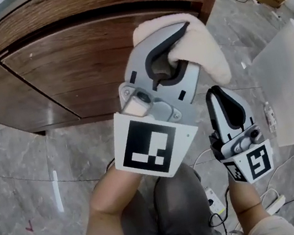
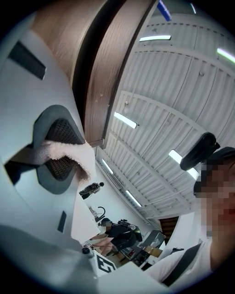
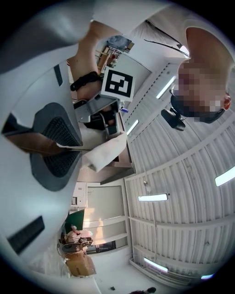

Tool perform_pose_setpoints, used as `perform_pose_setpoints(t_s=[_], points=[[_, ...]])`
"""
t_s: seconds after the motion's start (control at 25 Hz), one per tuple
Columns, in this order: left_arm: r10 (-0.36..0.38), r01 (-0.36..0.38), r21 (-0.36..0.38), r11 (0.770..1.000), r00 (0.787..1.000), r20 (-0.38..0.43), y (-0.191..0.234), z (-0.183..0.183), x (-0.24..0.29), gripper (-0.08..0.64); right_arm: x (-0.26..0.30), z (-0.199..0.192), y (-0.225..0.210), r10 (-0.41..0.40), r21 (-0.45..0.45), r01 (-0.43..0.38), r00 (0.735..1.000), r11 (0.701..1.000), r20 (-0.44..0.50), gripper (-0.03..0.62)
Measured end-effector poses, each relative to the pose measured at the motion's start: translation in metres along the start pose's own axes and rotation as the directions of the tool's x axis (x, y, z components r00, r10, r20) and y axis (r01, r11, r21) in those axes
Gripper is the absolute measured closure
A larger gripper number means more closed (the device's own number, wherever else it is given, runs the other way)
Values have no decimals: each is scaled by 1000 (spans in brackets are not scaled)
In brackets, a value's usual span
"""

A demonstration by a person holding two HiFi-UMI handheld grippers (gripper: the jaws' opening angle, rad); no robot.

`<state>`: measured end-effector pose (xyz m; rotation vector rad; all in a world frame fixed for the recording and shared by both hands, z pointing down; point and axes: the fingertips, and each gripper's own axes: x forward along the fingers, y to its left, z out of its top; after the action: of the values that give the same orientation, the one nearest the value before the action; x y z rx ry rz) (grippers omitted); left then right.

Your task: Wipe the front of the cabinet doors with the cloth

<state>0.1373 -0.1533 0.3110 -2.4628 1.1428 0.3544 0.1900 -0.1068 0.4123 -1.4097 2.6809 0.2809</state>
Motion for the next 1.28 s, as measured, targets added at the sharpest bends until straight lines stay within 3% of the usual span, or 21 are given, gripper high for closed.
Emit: perform_pose_setpoints(t_s=[0.16,0.32,0.48,0.68,1.0,1.28], points=[[11,-11,46,999,1000,-4,22,18,-57,506,7,-6,20,13,10,-13,1000,1000,6,537],[135,-127,116,985,989,-61,81,17,-138,506,38,-18,66,98,25,-98,995,995,11,537],[274,-257,168,952,958,-87,142,3,-207,506,66,-30,117,180,19,-180,984,984,-5,537],[400,-380,166,910,910,-111,190,-31,-266,506,87,-41,164,253,-5,-254,967,967,-28,537],[477,-460,135,878,866,-152,224,-96,-280,506,90,-48,181,254,-20,-255,965,967,-60,537],[475,-465,99,880,868,-143,234,-109,-263,506,82,-56,170,208,-27,-211,974,977,-93,537]])
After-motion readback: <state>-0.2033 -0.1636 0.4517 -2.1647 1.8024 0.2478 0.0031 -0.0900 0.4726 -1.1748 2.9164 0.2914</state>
